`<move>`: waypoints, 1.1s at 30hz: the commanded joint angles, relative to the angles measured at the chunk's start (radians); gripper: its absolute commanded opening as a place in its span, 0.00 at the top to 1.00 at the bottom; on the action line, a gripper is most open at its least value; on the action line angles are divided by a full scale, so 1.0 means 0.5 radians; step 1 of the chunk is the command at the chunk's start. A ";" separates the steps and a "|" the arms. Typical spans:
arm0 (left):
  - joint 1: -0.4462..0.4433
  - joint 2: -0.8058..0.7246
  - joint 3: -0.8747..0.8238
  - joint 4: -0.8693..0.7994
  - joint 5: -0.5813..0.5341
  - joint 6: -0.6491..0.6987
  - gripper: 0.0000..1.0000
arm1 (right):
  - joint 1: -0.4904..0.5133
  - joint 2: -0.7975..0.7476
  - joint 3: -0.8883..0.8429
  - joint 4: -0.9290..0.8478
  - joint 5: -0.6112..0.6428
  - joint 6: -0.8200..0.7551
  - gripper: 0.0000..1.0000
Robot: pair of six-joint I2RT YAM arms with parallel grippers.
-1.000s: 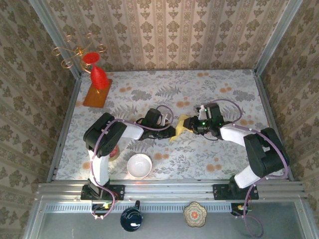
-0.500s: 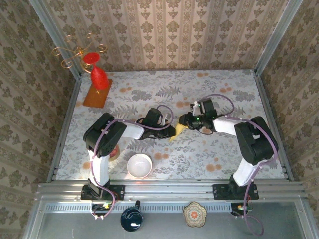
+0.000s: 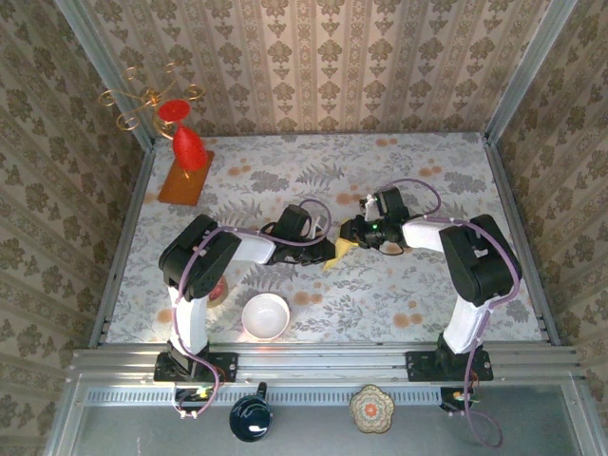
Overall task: Fold a paper plane with a square sheet of paper (pick it up from the middle)
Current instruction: Fold the wing for the fifth time at the center of the table.
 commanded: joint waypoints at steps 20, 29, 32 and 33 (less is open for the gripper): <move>-0.013 0.069 -0.030 -0.284 -0.162 -0.014 0.91 | 0.008 -0.012 -0.083 0.079 -0.085 -0.018 0.72; -0.014 0.061 -0.025 -0.297 -0.145 -0.009 0.89 | 0.007 0.056 -0.034 0.047 -0.083 -0.043 0.72; -0.016 0.053 -0.026 -0.304 -0.146 -0.003 0.89 | 0.007 0.067 -0.025 0.042 -0.083 -0.048 0.72; -0.016 0.049 -0.027 -0.307 -0.146 -0.003 0.89 | 0.007 0.073 -0.019 0.040 -0.081 -0.051 0.72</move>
